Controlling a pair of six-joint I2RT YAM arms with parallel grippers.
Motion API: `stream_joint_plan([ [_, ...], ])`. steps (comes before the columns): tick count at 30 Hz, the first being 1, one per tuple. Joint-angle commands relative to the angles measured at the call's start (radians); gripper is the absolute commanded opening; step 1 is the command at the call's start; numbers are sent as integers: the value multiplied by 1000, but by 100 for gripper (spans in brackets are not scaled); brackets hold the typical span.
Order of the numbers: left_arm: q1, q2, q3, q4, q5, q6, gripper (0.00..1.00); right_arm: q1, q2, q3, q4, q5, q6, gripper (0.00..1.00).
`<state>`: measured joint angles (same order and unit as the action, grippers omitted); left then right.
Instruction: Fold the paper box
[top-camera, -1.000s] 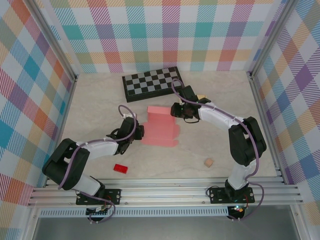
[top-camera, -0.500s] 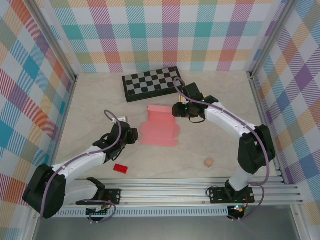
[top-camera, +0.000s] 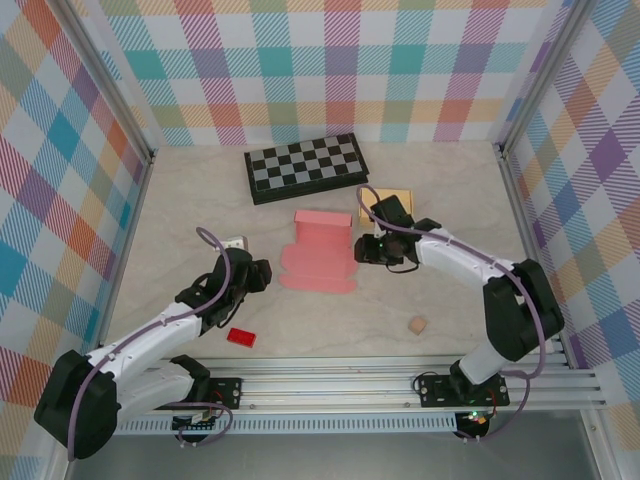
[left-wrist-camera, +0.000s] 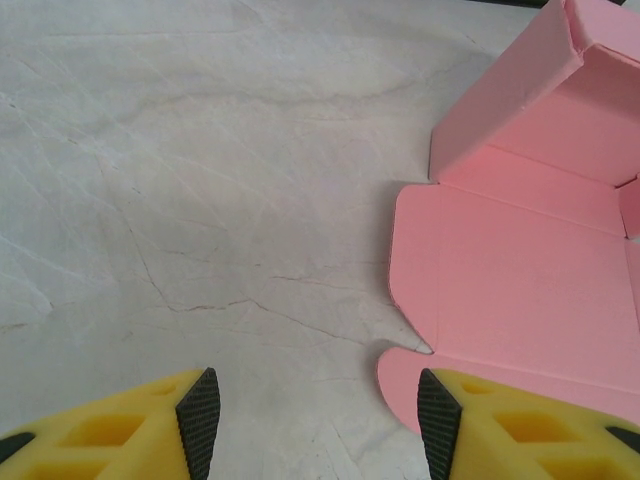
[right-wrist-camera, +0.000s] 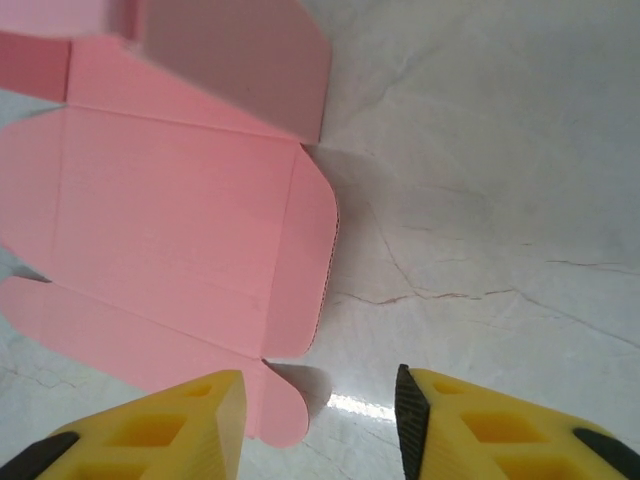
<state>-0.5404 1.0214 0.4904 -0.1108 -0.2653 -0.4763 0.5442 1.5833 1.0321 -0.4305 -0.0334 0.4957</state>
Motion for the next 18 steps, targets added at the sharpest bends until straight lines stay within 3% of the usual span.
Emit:
stream_joint_plan([
  [1, 11, -40, -20, -23, 13, -21, 57, 5, 49, -21, 152, -66, 73, 43],
  [10, 11, -52, -41, -12, 28, -25, 57, 5, 174, -33, 234, -96, 126, 39],
  [15, 11, -40, -36, -7, 19, -20, 58, 5, 209, -52, 277, -139, 162, 29],
  [18, 11, -37, -32, -2, 10, -19, 58, 5, 213, -55, 276, -145, 148, 16],
])
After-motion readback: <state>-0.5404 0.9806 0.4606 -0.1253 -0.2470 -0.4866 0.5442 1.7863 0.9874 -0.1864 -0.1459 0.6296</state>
